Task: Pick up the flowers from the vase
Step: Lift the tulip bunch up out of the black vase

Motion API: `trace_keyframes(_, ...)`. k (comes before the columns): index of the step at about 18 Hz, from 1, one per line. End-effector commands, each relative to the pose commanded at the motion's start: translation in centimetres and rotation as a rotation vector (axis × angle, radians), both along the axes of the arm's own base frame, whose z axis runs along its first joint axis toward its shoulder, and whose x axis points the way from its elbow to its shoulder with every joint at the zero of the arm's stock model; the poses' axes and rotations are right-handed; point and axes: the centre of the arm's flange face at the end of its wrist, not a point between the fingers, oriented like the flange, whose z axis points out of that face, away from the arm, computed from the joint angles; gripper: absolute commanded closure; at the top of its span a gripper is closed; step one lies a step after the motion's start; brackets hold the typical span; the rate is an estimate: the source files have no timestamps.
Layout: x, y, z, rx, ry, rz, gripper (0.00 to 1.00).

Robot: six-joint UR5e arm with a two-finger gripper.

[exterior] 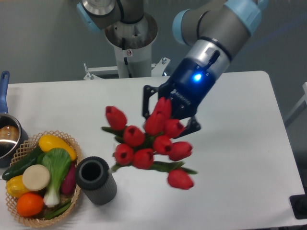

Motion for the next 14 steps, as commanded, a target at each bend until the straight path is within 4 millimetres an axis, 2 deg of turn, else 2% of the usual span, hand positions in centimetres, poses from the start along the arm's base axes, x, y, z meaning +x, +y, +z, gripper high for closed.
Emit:
trace_keyframes(4,-1.2,-1.0,-1.3,-0.160,0.173,0.100,1.00)
trace_keyframes(6,-1.2,-1.7,-1.6,-0.239,0.244,0.131,1.00)
trace_keyframes(8,-1.4,-3.0,-2.9,-0.370,0.277,0.205,1.00)
trace_keyframes(14,-1.0,-4.6,-6.4,-0.617,0.358,0.292,1.00)
